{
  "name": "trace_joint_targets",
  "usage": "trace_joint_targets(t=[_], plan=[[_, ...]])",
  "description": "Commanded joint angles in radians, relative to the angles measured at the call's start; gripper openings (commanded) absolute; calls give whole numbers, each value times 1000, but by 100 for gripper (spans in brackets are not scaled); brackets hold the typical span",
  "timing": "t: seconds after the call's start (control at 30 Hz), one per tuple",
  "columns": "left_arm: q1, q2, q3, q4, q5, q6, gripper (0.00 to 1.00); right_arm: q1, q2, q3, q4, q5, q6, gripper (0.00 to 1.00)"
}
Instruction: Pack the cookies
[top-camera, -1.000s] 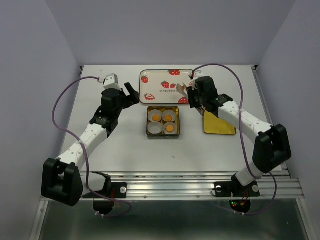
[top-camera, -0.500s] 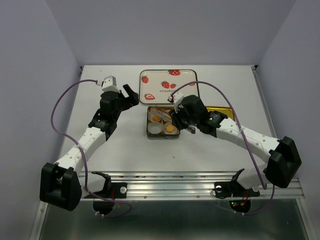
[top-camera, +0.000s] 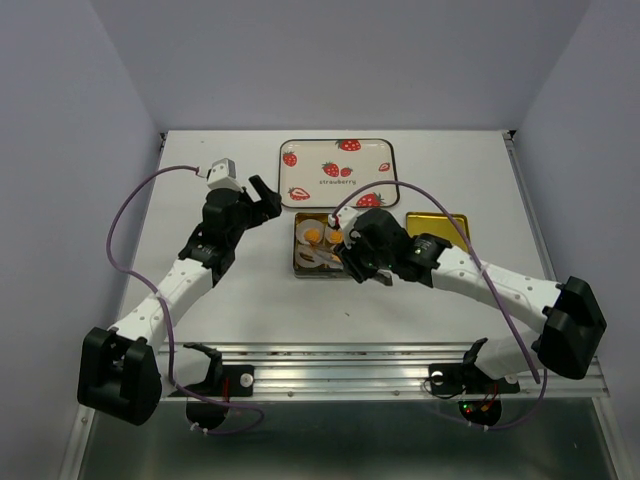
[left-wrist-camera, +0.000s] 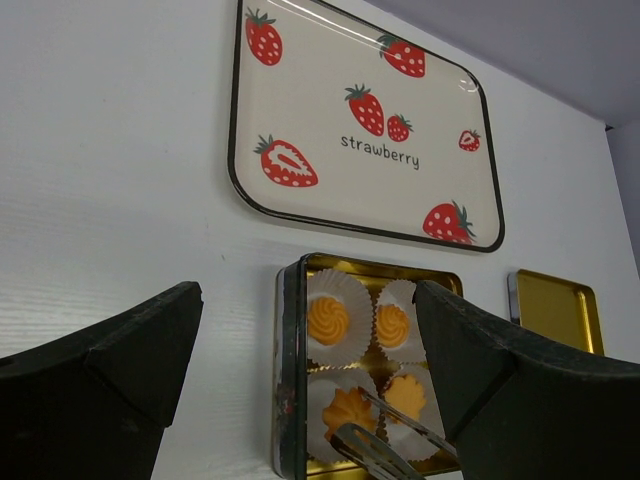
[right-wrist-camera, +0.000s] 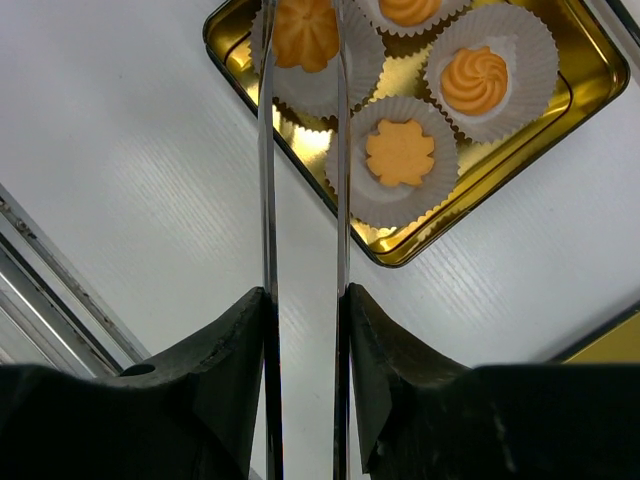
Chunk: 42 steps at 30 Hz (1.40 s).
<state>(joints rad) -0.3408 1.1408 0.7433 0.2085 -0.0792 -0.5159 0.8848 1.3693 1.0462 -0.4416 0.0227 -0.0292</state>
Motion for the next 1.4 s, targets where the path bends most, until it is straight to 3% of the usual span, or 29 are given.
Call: trace_joint_targets(t=[0.0, 0.67, 0.87, 1.37], plan=[[-9, -38, -18, 51, 6, -10, 99, 16, -9, 5, 1, -10, -5, 39], [-10, -6, -2, 58, -1, 4, 99, 16, 89, 37, 41, 77, 28, 40], [-12, -6, -5, 58, -1, 8, 99, 16, 100, 38, 47, 74, 61, 48], [-12, -30, -13, 58, -1, 11, 99, 16, 33, 58, 53, 83, 69, 54]])
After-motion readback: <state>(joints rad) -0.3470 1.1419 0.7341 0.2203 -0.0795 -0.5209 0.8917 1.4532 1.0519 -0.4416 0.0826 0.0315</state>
